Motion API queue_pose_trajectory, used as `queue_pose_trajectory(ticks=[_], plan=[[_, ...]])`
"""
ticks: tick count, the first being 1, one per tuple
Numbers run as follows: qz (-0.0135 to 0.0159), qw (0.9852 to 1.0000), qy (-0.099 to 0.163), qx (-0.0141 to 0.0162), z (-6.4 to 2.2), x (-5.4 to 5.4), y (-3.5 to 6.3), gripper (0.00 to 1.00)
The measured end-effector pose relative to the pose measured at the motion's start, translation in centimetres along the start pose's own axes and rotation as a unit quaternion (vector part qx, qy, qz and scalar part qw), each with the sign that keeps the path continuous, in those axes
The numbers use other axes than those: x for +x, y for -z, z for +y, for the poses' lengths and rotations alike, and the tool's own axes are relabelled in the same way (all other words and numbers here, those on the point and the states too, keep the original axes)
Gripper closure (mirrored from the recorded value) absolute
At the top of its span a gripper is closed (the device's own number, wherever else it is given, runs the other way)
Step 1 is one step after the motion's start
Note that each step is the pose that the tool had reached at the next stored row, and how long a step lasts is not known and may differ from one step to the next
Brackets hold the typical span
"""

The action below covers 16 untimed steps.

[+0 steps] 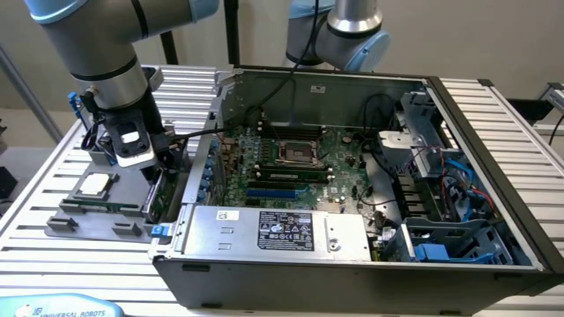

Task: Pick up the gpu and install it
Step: 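Pick up the gpu and move the gpu toward the slot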

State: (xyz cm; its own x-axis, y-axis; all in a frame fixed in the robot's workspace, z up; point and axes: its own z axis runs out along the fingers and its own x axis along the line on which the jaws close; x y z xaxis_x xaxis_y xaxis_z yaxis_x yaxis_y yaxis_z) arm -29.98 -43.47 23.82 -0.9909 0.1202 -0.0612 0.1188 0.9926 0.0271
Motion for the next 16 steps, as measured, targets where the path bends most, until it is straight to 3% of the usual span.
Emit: queue_pose_trajectory(ticks=[8, 11, 12, 16], plan=[[0.0, 1.0, 0.0, 0.0, -0.07, -0.01, -0.01, 0.52], [0.0, 1.0, 0.0, 0.0, -0.07, -0.01, -0.01, 0.54], [0.0, 1.0, 0.0, 0.0, -0.07, -0.01, -0.01, 0.61], [0.0, 1.0, 0.0, 0.0, -0.07, -0.01, -0.06, 0.61]])
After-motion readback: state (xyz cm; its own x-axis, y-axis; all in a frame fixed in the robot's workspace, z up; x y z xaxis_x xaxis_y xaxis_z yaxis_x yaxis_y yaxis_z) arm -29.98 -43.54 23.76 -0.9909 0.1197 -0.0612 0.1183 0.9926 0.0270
